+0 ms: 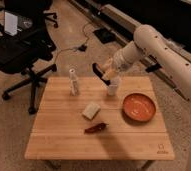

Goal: Place the eraser in the ceramic cup

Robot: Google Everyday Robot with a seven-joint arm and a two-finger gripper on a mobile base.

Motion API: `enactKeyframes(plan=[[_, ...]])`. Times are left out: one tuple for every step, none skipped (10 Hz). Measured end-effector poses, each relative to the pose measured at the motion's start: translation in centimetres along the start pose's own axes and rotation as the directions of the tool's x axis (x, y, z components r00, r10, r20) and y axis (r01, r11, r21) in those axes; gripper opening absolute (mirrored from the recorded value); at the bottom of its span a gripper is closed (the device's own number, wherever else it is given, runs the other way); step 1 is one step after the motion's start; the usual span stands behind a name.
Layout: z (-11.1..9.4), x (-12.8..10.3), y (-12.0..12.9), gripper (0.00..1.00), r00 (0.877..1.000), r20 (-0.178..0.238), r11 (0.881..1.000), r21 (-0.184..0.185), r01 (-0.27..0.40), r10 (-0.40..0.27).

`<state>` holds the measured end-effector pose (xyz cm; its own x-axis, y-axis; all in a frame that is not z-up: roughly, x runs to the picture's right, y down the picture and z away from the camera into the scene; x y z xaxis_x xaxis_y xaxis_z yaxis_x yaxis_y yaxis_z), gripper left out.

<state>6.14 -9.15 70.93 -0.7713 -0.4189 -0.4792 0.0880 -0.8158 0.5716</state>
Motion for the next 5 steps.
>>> enactKeyframes(plan=[[-0.3,-0.2,0.8,0.02,1.0,-0.008,1.0,-0.019,-0.005,0.005],[-0.4,-0.5,2.2,0.02,1.0,-0.021,0.999,-0.046,-0.012,0.011],[-0.4,-0.7,3.1,0.02,0.999,-0.028,0.998,-0.06,-0.017,0.015],[-0.3,-0.9,3.9,0.02,0.999,-0.035,0.997,-0.072,-0.021,0.018],[-0.2,-1.2,4.9,0.02,0.999,-0.042,0.996,-0.089,-0.028,0.024]])
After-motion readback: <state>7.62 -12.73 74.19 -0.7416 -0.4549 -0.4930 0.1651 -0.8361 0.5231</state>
